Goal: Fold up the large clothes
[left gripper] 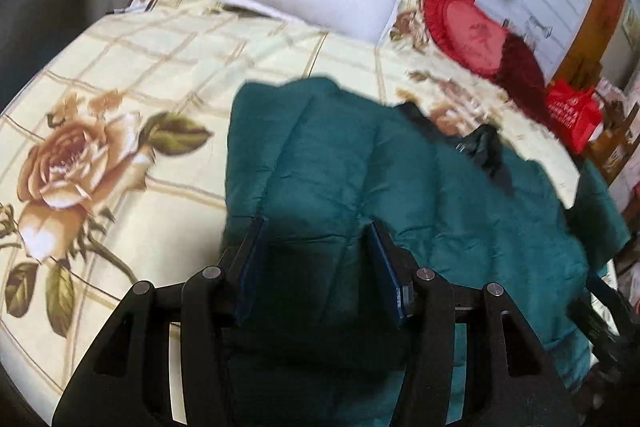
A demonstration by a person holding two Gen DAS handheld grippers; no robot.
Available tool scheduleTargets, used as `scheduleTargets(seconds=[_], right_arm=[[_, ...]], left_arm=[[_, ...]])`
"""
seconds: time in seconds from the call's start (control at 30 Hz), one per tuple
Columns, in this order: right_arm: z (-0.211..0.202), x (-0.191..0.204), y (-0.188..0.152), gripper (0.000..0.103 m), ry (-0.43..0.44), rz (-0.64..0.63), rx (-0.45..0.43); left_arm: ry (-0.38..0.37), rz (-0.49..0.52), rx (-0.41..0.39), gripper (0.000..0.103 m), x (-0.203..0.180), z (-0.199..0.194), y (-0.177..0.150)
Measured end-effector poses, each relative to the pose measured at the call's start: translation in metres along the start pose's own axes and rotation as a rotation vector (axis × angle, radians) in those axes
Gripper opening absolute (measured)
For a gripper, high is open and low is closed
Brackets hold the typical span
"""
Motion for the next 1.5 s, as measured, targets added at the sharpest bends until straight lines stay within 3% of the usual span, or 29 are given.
scheduleTargets(seconds=[0.07, 0.1, 0.13, 0.3, 0.5, 0.57, 0.63, 0.67, 0.73, 0.87, 0.97, 1.1, 1.23, 1.27, 1.3, 1.37, 1.5], right_arm=[[0.036, -0.023, -0.015, 0.1, -0.031, 0.061, 0.131], [0.044, -0.031, -0.019, 0.103, -0.001, 0.113, 0.153], [0.041, -0.035, -0.014, 0.103, 0.011, 0.131, 0.124], [0.037, -0.032, -0.012, 0.102, -0.026, 0.095, 0.157], [-0.057, -0.04, 0.002, 0.1, -0.005, 0.073, -0.055], [-0.082, -0.069, 0.001, 0.1, -0.034, 0.094, -0.094], [-0.099, -0.121, -0.001, 0.1, -0.109, 0.164, -0.108], [-0.104, -0.145, -0.002, 0.1, -0.143, 0.205, -0.112], [-0.113, -0.205, -0.005, 0.1, -0.212, 0.331, -0.117], [-0.118, -0.314, -0.009, 0.1, -0.235, 0.584, -0.113], [-0.099, -0.346, 0.001, 0.099, -0.2, 0.611, -0.087], [-0.067, -0.363, 0.01, 0.096, -0.153, 0.624, -0.067], [-0.041, -0.359, 0.015, 0.083, -0.149, 0.577, -0.06], [-0.035, -0.356, 0.016, 0.071, -0.155, 0.557, -0.056], [-0.03, -0.349, 0.019, 0.044, -0.152, 0.523, -0.042], [-0.026, -0.34, 0.019, 0.027, -0.153, 0.486, -0.014], [-0.073, -0.335, 0.04, 0.023, -0.269, 0.431, -0.13]], left_arm=[[-0.003, 0.002, 0.009, 0.051, -0.001, 0.006, -0.005], [0.002, 0.005, 0.009, 0.051, -0.001, 0.007, -0.006], [0.005, 0.006, 0.01, 0.051, -0.001, 0.006, -0.006], [-0.001, -0.029, -0.001, 0.051, 0.005, -0.027, -0.009], [0.028, -0.003, -0.096, 0.051, 0.004, -0.098, -0.035], [0.012, -0.022, -0.125, 0.051, -0.002, -0.118, -0.052], [0.02, -0.025, -0.146, 0.051, -0.008, -0.129, -0.064], [0.035, -0.007, -0.16, 0.056, -0.014, -0.133, -0.073], [0.061, 0.034, -0.177, 0.065, -0.024, -0.132, -0.082], [0.063, 0.125, -0.17, 0.066, -0.04, -0.115, -0.094], [0.053, 0.111, -0.113, 0.066, -0.04, -0.104, -0.1], [0.056, 0.104, -0.105, 0.066, -0.04, -0.1, -0.1], [0.048, 0.085, -0.117, 0.066, -0.039, -0.102, -0.098], [0.052, 0.078, -0.122, 0.066, -0.037, -0.102, -0.097], [0.054, 0.073, -0.121, 0.066, -0.035, -0.102, -0.096], [0.056, 0.059, -0.116, 0.066, -0.031, -0.101, -0.096], [0.088, 0.043, -0.108, 0.066, -0.022, -0.102, -0.096]])
Point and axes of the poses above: each gripper's, at about its wrist camera, not at the fingertips, and z roughly the way its jaws point, x to its left, y to its top, the point moved 9 cm from there along z, roughly the way its jaws point, and after that the axes turned 9 degrees about z, right-handed, at the moved point
